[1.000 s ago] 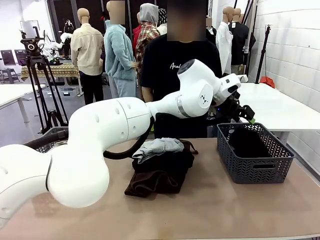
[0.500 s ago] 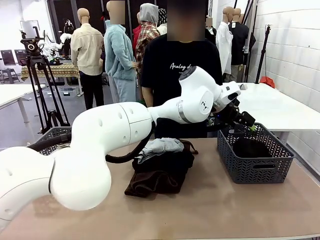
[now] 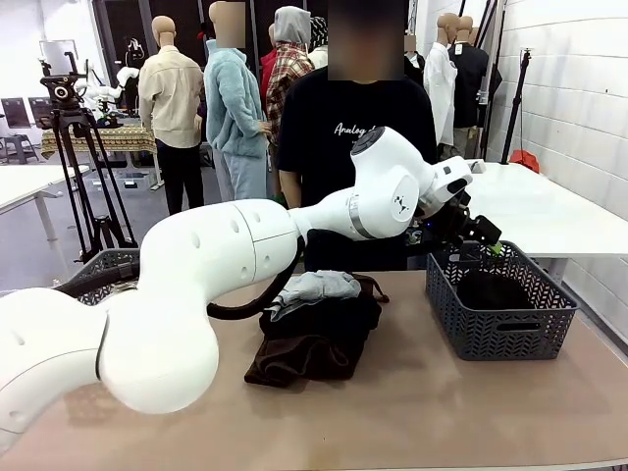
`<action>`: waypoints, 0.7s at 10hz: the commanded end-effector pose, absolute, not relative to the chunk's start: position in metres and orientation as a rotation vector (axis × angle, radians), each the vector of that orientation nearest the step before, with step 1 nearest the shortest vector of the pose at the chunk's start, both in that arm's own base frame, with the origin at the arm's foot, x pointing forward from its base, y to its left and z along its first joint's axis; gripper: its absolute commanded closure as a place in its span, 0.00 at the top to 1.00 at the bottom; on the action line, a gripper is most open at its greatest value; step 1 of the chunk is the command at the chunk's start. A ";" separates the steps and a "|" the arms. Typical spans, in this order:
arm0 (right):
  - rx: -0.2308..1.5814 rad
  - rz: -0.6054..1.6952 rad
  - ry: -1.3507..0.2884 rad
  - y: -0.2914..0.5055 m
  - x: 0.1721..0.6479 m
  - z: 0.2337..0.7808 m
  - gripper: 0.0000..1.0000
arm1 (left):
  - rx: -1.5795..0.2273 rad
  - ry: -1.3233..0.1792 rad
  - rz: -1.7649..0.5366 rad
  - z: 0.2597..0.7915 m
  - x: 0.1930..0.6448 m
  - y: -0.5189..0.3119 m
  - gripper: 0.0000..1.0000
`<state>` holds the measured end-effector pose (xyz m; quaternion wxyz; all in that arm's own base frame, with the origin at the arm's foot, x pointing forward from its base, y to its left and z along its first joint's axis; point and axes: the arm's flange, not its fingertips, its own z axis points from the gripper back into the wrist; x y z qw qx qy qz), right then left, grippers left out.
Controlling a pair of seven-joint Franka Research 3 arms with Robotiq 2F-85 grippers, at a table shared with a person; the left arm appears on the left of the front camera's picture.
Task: Sort the tops and bottoms.
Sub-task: Sort the clothes according to human instructions.
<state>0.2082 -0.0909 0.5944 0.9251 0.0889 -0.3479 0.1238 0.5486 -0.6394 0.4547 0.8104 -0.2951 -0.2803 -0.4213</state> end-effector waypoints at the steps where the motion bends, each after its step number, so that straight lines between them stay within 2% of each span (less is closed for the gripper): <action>1: 0.182 0.258 -0.704 -0.091 0.208 0.593 1.00 | -0.622 -0.602 -0.902 0.456 0.549 -0.638 1.00; 7: 0.182 0.258 -0.704 -0.091 0.208 0.593 1.00 | -0.622 -0.602 -0.902 0.456 0.549 -0.638 1.00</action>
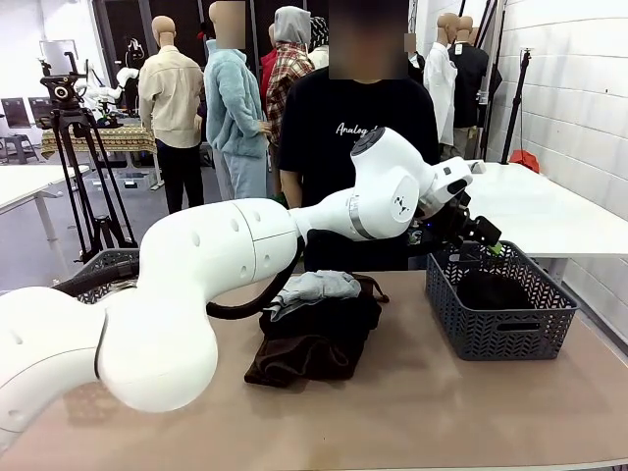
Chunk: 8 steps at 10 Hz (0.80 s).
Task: Sort the tops and bottoms.
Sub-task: Sort the clothes according to human instructions.
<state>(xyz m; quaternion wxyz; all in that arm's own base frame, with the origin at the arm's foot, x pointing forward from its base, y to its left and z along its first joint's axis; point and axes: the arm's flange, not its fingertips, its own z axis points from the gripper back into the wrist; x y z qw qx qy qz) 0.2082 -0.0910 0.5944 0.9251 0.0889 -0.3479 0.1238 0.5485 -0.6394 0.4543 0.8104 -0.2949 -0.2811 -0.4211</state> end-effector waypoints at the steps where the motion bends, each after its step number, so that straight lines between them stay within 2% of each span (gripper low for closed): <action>1: 0.182 0.258 -0.704 -0.091 0.208 0.593 1.00 | -0.622 -0.602 -0.902 0.456 0.549 -0.638 1.00; 8: 0.182 0.258 -0.704 -0.091 0.208 0.593 1.00 | -0.622 -0.602 -0.902 0.456 0.549 -0.638 1.00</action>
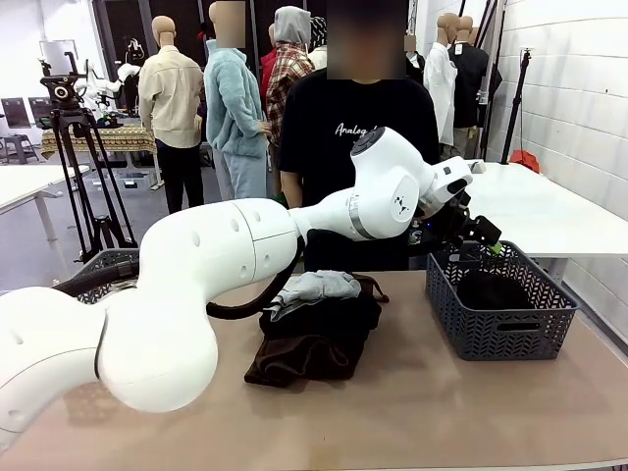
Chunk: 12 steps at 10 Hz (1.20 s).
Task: Sort the tops and bottoms.
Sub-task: Sort the clothes according to human instructions, then lift clothes from the center of the table with your right hand.
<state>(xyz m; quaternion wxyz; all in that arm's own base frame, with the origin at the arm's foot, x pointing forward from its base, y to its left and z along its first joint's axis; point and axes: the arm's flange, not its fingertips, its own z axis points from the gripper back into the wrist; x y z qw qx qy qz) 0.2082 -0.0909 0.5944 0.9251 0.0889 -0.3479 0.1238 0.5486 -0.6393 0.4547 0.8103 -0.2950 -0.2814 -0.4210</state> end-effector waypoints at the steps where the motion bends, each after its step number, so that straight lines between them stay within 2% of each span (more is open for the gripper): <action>1: 0.182 0.258 -0.704 -0.091 0.208 0.593 1.00 | -0.622 -0.602 -0.902 0.456 0.549 -0.638 1.00; 12: 0.182 0.258 -0.704 -0.091 0.208 0.593 1.00 | -0.622 -0.602 -0.902 0.456 0.549 -0.638 1.00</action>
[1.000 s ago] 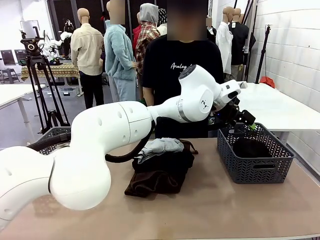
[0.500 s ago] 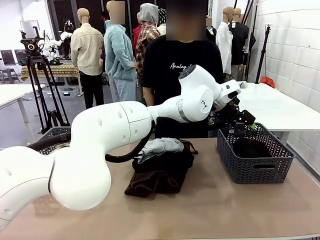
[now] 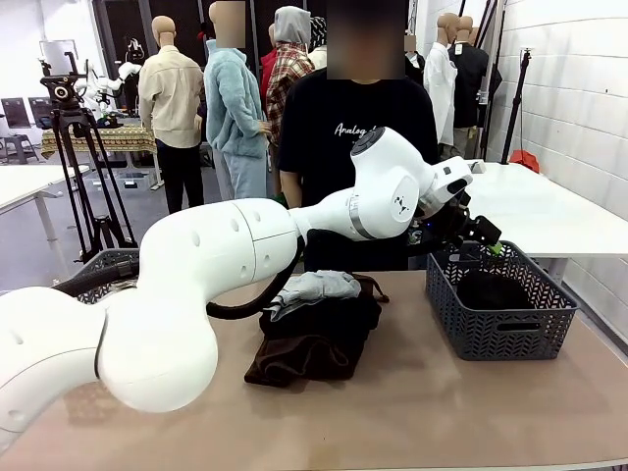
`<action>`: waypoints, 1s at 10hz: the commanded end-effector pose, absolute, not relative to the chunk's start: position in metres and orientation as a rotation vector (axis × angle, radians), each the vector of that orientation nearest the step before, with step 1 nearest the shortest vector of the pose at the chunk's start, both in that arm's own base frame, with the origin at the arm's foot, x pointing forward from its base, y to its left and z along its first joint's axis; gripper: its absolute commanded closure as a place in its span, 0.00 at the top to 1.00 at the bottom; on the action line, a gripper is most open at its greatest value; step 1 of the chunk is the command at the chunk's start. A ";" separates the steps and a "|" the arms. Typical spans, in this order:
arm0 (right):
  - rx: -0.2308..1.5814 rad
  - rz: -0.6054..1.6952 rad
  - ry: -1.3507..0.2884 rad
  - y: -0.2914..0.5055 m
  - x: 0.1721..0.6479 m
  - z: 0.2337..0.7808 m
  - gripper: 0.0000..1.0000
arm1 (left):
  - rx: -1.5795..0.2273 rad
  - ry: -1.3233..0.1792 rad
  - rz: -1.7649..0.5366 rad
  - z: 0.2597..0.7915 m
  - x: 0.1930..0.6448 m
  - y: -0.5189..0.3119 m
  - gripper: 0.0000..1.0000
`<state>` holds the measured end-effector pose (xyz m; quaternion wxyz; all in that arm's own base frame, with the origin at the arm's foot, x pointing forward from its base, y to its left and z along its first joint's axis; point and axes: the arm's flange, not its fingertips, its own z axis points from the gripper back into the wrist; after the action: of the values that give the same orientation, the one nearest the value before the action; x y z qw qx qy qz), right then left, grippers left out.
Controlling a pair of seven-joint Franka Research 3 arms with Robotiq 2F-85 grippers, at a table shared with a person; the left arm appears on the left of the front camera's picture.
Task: Sort the tops and bottoms.
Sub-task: Lift clothes from the center of the table with your right hand.
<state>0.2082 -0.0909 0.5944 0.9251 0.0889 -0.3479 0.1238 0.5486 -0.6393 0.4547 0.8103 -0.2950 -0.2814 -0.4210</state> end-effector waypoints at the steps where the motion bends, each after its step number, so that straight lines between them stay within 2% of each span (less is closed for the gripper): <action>1: 0.182 0.258 -0.704 -0.091 0.208 0.593 1.00 | -0.630 -0.601 -0.900 0.455 0.549 -0.639 1.00; 2: 0.182 0.258 -0.704 -0.091 0.208 0.593 1.00 | -0.536 -0.709 -0.873 0.473 0.520 -0.609 1.00; 3: 0.182 0.258 -0.704 -0.091 0.208 0.593 1.00 | -0.434 -0.756 -0.881 0.494 0.489 -0.581 1.00; 5: 0.182 0.258 -0.704 -0.091 0.208 0.593 1.00 | -0.246 -0.714 -0.937 0.521 0.438 -0.529 1.00; 6: 0.182 0.258 -0.704 -0.091 0.208 0.593 1.00 | -0.226 -0.607 -1.013 0.522 0.420 -0.511 1.00; 9: 0.182 0.258 -0.704 -0.091 0.208 0.593 1.00 | -0.154 -0.472 -1.072 0.511 0.382 -0.505 1.00; 10: 0.182 0.258 -0.704 -0.091 0.208 0.593 1.00 | -0.172 -0.544 -1.011 0.514 0.392 -0.516 1.00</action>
<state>0.2082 -0.0910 0.5944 0.9251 0.0890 -0.3478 0.1238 0.4578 -0.5981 0.5625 0.8330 -0.0827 -0.2274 -0.4976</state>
